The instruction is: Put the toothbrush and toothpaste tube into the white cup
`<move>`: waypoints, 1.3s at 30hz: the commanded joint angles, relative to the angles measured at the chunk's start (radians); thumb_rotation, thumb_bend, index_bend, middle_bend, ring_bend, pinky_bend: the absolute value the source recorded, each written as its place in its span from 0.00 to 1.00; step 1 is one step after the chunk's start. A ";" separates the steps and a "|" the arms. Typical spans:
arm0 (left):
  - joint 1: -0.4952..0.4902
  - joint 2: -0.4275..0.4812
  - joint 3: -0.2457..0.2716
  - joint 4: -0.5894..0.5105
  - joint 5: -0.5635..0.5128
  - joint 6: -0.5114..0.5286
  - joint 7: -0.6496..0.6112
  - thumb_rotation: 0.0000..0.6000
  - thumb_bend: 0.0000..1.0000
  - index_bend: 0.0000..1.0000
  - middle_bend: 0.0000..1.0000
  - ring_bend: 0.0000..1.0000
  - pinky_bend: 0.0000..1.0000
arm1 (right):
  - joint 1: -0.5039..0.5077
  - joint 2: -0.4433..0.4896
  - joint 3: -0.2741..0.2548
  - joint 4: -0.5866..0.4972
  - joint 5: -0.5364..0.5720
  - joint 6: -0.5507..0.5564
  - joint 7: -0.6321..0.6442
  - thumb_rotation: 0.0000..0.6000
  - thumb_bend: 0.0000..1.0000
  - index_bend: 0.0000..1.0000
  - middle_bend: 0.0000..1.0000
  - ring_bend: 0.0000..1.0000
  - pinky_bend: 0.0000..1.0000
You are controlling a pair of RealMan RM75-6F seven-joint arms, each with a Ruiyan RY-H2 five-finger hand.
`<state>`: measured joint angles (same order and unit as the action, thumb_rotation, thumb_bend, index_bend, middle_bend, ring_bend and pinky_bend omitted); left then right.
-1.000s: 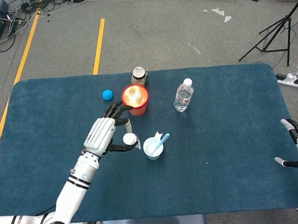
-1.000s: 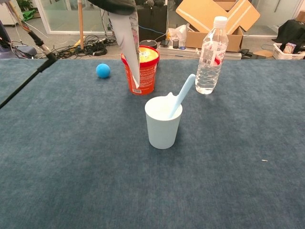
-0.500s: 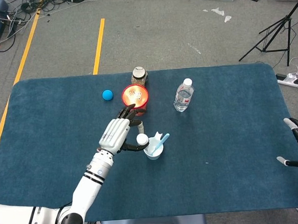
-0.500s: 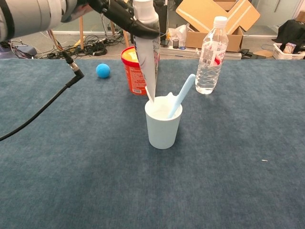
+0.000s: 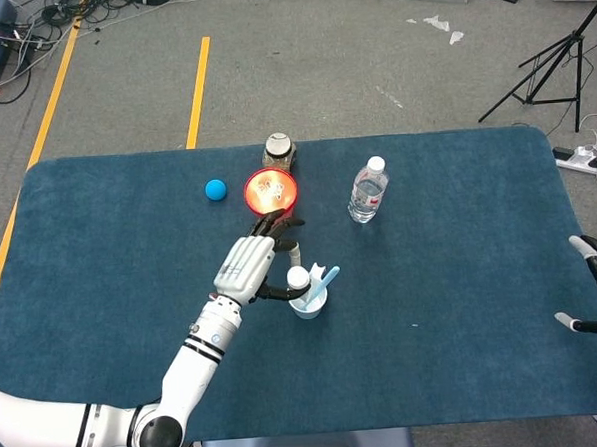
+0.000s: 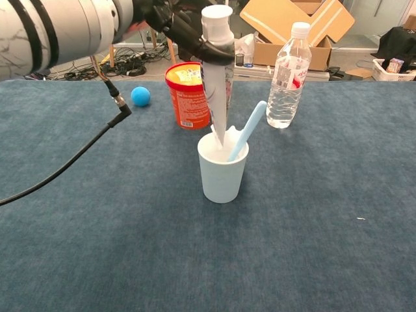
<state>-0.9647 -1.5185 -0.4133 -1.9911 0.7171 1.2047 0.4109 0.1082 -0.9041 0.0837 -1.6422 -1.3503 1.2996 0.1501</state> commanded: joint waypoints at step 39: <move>-0.009 -0.139 0.060 0.241 -0.016 -0.117 -0.130 1.00 0.51 0.83 0.19 0.04 0.02 | -0.004 0.007 0.002 0.006 -0.002 0.002 0.025 1.00 0.00 0.06 0.10 0.13 0.58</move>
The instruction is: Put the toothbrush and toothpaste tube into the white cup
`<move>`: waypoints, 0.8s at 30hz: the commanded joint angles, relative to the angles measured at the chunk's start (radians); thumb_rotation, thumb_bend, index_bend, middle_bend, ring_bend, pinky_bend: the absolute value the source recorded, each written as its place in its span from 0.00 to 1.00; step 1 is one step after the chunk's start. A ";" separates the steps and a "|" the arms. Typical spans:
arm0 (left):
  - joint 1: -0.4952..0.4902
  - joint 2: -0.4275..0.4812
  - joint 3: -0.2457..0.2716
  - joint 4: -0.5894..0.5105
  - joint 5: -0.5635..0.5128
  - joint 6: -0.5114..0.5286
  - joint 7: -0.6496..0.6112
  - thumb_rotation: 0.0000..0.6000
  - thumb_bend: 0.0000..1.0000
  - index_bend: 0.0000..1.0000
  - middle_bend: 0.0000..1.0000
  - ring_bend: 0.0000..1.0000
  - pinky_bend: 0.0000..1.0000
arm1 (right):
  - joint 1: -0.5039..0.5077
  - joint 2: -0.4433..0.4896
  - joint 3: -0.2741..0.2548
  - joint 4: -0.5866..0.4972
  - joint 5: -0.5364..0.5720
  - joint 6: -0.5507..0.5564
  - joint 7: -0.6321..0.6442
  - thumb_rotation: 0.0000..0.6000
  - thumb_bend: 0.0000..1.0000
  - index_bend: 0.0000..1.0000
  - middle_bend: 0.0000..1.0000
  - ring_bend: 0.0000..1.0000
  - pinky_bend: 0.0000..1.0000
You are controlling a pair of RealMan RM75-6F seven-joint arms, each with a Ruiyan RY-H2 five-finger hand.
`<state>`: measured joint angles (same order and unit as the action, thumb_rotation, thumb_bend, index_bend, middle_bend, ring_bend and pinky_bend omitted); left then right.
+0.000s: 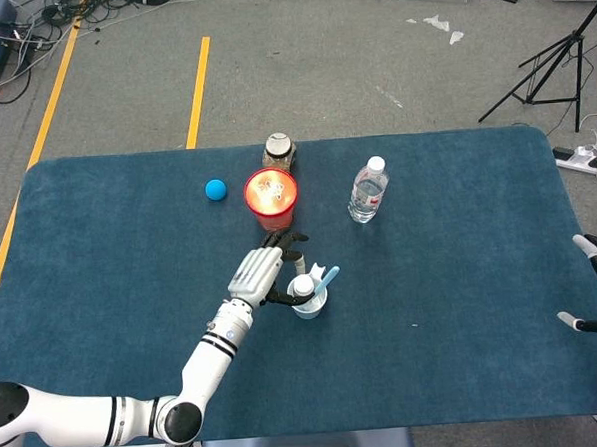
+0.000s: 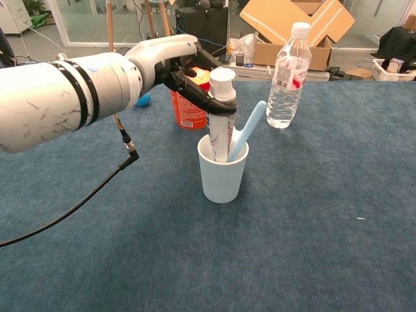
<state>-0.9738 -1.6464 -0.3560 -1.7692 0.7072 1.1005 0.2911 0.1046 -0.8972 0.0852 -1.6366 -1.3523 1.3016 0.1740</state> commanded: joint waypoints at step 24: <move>0.009 -0.012 0.004 0.042 -0.061 -0.114 -0.061 1.00 0.51 0.74 0.19 0.04 0.02 | 0.000 0.002 0.001 0.002 0.001 -0.003 0.006 1.00 0.00 0.06 0.10 0.13 0.58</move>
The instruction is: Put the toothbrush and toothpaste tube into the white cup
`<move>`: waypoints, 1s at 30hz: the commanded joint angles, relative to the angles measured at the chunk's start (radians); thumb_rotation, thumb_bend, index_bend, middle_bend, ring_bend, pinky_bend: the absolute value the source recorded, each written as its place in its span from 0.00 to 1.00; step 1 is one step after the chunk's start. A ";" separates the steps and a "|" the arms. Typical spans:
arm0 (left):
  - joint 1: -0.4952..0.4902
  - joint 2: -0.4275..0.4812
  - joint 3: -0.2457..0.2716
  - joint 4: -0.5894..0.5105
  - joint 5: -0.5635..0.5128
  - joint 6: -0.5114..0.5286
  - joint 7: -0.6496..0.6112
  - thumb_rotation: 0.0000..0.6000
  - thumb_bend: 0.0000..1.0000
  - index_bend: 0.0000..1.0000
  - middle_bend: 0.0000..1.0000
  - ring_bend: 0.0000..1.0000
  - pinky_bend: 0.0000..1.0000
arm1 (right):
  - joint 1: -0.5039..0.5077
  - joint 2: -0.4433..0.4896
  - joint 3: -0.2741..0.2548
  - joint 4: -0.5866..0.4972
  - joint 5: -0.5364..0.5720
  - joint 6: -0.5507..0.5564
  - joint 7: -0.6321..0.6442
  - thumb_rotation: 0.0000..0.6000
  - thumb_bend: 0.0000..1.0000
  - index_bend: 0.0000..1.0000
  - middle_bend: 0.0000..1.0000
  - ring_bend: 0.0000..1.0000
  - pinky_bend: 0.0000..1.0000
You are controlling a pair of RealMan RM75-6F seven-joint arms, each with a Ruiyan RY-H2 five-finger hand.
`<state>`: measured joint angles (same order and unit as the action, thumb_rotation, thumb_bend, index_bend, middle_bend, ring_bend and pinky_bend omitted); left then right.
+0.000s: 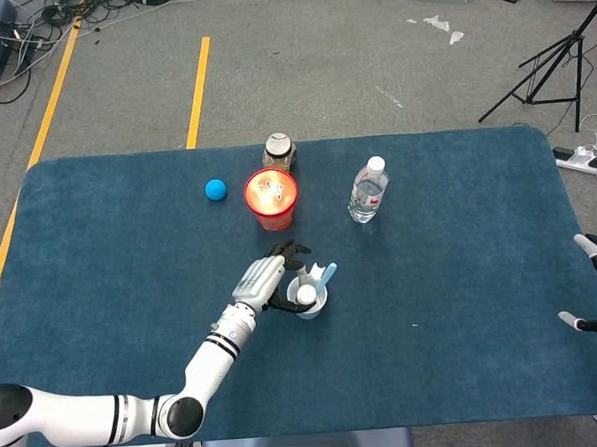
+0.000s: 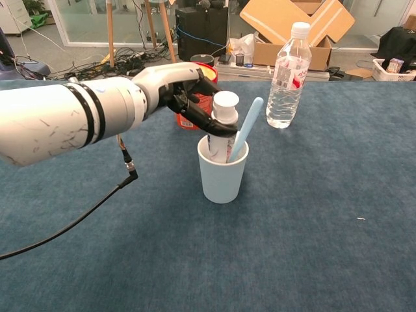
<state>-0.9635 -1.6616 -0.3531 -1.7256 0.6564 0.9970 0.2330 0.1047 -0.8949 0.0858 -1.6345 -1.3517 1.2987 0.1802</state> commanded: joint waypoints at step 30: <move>-0.011 0.055 0.034 -0.014 -0.042 -0.092 -0.043 1.00 0.50 0.34 0.19 0.04 0.02 | 0.002 -0.002 0.000 0.000 0.002 -0.004 -0.005 1.00 0.00 0.06 0.10 0.13 0.58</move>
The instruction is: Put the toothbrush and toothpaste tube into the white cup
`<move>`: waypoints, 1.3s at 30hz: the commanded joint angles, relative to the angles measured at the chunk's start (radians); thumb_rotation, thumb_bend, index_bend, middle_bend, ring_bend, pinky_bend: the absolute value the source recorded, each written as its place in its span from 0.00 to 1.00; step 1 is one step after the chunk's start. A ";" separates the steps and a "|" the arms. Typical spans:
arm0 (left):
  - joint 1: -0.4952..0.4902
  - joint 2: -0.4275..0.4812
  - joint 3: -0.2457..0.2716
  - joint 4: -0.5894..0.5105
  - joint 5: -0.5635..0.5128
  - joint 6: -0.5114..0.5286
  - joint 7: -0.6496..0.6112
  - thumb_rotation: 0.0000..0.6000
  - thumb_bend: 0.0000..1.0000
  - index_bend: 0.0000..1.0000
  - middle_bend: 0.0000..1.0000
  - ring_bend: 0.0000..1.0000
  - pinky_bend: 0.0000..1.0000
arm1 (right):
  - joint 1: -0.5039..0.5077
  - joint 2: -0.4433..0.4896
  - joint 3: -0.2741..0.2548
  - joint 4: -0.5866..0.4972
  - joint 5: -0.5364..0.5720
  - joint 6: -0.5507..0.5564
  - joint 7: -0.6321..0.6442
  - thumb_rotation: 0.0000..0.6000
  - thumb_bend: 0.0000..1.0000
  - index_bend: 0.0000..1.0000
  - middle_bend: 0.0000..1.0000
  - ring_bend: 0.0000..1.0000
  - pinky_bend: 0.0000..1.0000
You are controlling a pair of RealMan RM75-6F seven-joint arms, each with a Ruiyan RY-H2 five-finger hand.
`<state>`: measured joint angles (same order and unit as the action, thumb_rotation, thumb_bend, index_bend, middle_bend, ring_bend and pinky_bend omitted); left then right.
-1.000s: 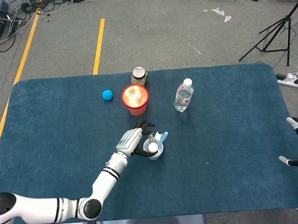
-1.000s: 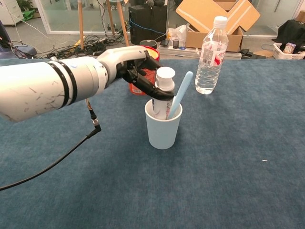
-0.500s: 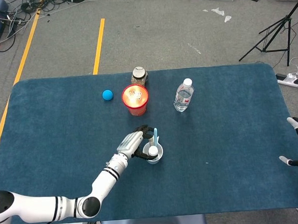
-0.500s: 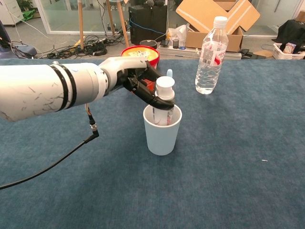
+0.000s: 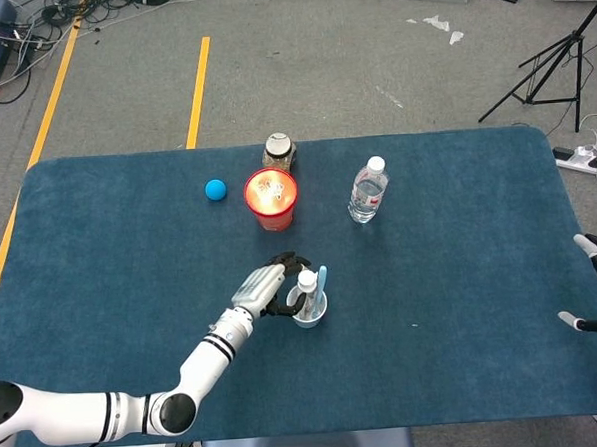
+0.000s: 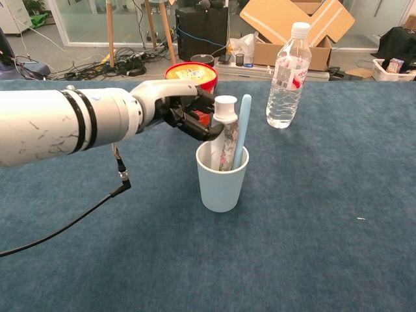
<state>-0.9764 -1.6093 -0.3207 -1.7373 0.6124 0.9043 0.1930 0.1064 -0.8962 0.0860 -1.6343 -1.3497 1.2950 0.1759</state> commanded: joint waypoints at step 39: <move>0.109 0.175 0.095 -0.191 0.123 0.076 -0.008 1.00 0.31 0.14 0.19 0.03 0.02 | 0.006 -0.009 0.000 -0.004 0.009 -0.009 -0.028 1.00 0.00 0.06 0.10 0.13 0.58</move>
<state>-0.8795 -1.4535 -0.2367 -1.9091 0.7254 0.9703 0.1781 0.1123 -0.9048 0.0856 -1.6378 -1.3409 1.2863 0.1480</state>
